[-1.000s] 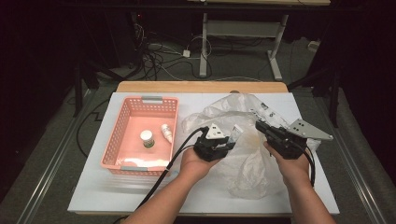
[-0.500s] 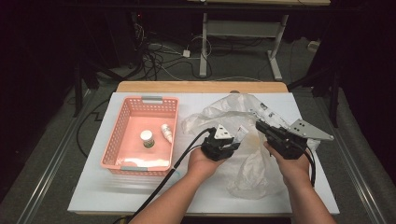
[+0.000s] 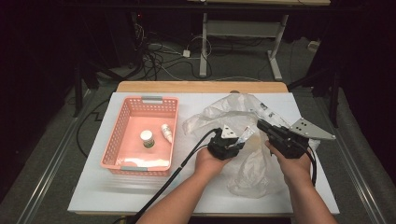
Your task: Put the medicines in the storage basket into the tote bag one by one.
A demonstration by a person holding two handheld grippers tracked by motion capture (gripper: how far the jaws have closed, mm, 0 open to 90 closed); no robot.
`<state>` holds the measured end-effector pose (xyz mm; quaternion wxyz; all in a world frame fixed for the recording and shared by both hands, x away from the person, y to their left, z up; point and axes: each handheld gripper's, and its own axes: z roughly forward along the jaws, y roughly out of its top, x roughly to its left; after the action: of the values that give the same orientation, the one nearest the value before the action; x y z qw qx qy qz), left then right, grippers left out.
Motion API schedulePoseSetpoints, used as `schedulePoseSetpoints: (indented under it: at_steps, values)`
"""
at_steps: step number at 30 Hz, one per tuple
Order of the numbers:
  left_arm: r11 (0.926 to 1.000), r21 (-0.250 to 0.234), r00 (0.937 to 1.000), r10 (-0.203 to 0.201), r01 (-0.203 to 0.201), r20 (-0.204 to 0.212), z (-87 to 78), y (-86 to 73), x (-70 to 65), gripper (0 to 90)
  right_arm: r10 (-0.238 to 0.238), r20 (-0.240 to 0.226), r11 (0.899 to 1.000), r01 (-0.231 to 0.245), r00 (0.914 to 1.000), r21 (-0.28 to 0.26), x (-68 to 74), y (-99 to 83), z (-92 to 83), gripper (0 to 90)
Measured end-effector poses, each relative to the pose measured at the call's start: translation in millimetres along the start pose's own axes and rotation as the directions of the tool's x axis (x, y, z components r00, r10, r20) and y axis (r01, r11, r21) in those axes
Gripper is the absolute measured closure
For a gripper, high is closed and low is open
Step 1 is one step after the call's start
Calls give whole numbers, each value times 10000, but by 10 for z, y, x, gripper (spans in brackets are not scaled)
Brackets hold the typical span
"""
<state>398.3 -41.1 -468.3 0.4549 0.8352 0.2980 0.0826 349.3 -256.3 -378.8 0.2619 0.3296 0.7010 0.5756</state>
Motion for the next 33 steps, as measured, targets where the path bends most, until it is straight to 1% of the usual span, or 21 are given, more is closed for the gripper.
schedulePoseSetpoints:
  at_steps: [2,3,5,6,7,8,10,12,13,15,17,18,20,24,28,30,32,33]
  values:
    - [10000,71,10000,-34,34,21,34,-9,9,675,61,-12,10000,-61,10000,-2,-16,-5,-1,900]
    - [9999,170,10000,12,-12,-46,46,-15,13,674,76,-40,10000,-76,10000,2,-22,-8,1,900]
    - [9998,188,9999,-25,27,-98,47,-18,16,664,94,-77,9999,-93,9999,75,-24,-11,4,900]
    - [9998,195,10000,-45,46,-59,41,-17,14,614,74,-69,9999,-73,9999,74,-23,-13,2,900]
    - [9999,170,10000,7,-7,-10,29,-19,1,610,91,-63,9999,-90,9999,78,-22,-13,0,900]
    - [9998,194,10000,53,-53,14,9,-19,-13,578,77,-57,9999,-76,10000,86,-22,-14,-2,900]
    - [10000,79,10000,40,-41,50,-39,-31,-35,547,60,-42,9999,-60,10000,92,-25,-16,-6,900]
    - [10000,-39,9999,15,-14,153,-100,-50,-62,537,61,-39,9999,-61,10000,80,-27,-17,-7,900]
    - [10000,-36,9998,80,-79,186,-134,-57,-72,515,58,-41,9999,-58,10000,82,-26,-17,-7,900]
    - [9997,-191,9996,137,-133,246,-220,-86,-99,513,63,-43,10000,-63,10000,77,-18,-16,-5,900]
    - [9997,-251,9994,78,-70,331,-283,-112,-107,471,39,-58,9999,-39,10000,99,-16,-19,-4,900]
    - [9997,-254,9992,61,-51,403,-316,-129,-112,459,-15,-78,9999,16,10000,111,-16,-21,-2,900]
    - [9996,-286,9982,41,-24,605,-373,-166,-117,416,52,-102,9999,-51,9999,149,-11,-24,2,900]
    - [9984,-526,9948,-160,214,1001,-473,-237,-108,320,47,-124,9998,-45,9999,171,-7,-27,8,900]
    - [9984,-502,9947,-194,246,1014,-565,-298,-110,263,61,-135,9998,-58,9999,198,2,-28,1,900]
    - [9986,-507,9957,-132,179,922,-624,-326,-126,263,19,-179,9997,-14,9998,256,7,-34,-2,900]
    - [9978,-642,9961,-120,177,875,-705,-360,-154,258,-8,-156,9996,13,9999,290,14,-42,-3,900]
    - [9977,-649,9967,-136,188,797,-745,-373,-166,228,0,-136,9995,4,9999,323,13,-46,-4,900]
